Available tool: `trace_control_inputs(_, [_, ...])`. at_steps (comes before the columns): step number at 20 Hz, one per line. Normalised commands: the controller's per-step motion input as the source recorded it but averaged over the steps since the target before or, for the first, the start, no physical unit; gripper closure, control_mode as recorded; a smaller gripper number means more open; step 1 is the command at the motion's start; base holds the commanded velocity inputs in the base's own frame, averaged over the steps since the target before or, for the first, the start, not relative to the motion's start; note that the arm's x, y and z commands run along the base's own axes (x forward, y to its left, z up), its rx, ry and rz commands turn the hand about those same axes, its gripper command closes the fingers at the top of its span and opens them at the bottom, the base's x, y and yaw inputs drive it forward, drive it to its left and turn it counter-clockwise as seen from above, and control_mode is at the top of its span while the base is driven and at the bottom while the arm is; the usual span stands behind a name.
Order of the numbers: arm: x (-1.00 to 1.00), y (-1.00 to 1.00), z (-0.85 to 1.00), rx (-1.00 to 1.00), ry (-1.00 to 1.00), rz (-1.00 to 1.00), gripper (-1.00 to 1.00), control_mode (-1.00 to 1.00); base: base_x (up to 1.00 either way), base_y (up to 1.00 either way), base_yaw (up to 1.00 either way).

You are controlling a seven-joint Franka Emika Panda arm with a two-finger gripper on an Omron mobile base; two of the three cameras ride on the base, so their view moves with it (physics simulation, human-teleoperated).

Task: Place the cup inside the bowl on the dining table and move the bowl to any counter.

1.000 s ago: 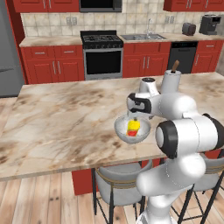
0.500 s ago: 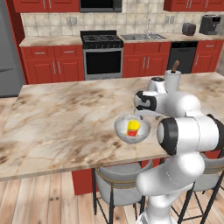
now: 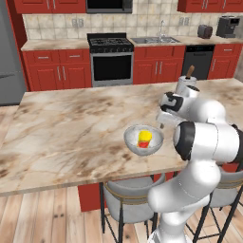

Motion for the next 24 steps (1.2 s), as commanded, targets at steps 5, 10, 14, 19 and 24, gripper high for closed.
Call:
trace_control_inputs(5, [0.00, -0.30, 0.00, 0.17, 0.00, 0.10, -1.00, -1.00, 0.00, 0.00, 0.00])
trace_control_inputs(10, [0.00, -0.10, 0.00, 0.07, 0.00, 0.10, -1.00, -1.00, 0.00, 0.00, 0.00])
trace_control_inputs(14, [0.00, 0.00, 0.00, 0.06, 0.00, 0.10, -1.00, -1.00, 0.00, 0.00, 0.00])
trace_control_inputs(19, [0.00, 0.02, 0.00, 0.02, 0.00, 0.11, -1.00, -1.00, 0.00, 0.00, 0.00])
trace_control_inputs(24, [0.00, 0.14, 0.00, 0.00, 0.00, 0.13, -1.00, -1.00, 0.00, 0.00, 0.00])
